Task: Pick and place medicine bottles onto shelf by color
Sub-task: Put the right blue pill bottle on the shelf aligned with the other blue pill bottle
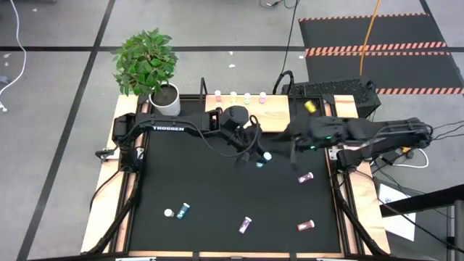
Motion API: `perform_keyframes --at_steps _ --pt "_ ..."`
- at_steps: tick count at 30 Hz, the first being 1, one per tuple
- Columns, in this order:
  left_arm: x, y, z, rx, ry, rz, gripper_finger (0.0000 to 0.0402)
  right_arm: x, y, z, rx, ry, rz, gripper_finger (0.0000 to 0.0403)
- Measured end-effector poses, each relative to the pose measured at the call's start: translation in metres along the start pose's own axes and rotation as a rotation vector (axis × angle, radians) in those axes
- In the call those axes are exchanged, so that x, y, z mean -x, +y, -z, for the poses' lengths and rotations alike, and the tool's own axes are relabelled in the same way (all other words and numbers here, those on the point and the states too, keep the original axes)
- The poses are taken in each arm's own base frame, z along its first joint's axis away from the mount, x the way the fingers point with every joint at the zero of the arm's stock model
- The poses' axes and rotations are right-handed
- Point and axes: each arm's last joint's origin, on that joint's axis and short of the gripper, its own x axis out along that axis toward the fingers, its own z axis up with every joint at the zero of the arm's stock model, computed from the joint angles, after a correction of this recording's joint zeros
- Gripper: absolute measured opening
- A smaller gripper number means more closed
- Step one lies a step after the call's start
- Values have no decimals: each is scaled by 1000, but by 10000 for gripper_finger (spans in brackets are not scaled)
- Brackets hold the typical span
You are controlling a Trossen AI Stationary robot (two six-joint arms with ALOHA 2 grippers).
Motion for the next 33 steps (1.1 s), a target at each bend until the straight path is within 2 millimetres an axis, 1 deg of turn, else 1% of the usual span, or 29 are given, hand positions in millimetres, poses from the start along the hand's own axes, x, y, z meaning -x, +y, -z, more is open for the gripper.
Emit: perform_keyframes --at_steps 3,5,8,10,12,15,20,23,26,30,33 --pt "2 1 -7 3 -61 11 109 23 -2 -4 -26 -92 41 194" --pt "4 1 -13 -8 -111 15 109 34 -4 -2 -36 -125 49 194" --pt "6 0 -22 -24 -190 33 109 45 -7 7 -35 -131 40 194" --pt "9 -1 -27 -43 -242 51 109 47 -10 15 -62 -135 33 194" --pt "11 -2 -33 -69 -289 68 109 44 -12 24 -89 -144 18 195" --pt "15 -4 -40 -127 -358 84 109 34 -13 35 -117 -168 -42 194" --pt "16 -7 -44 -199 -413 78 109 16 -11 41 -121 -277 -142 196" --pt "17 -6 -44 -216 -417 66 109 11 -10 41 -105 -328 -156 199" --pt "17 -6 -44 -228 -421 52 109 9 -9 38 -86 -359 -166 201" --pt "16 -5 -44 -230 -427 25 109 8 -9 38 -76 -357 -188 198" --pt "17 -5 -45 -236 -435 16 108 7 -9 39 -76 -348 -183 187"
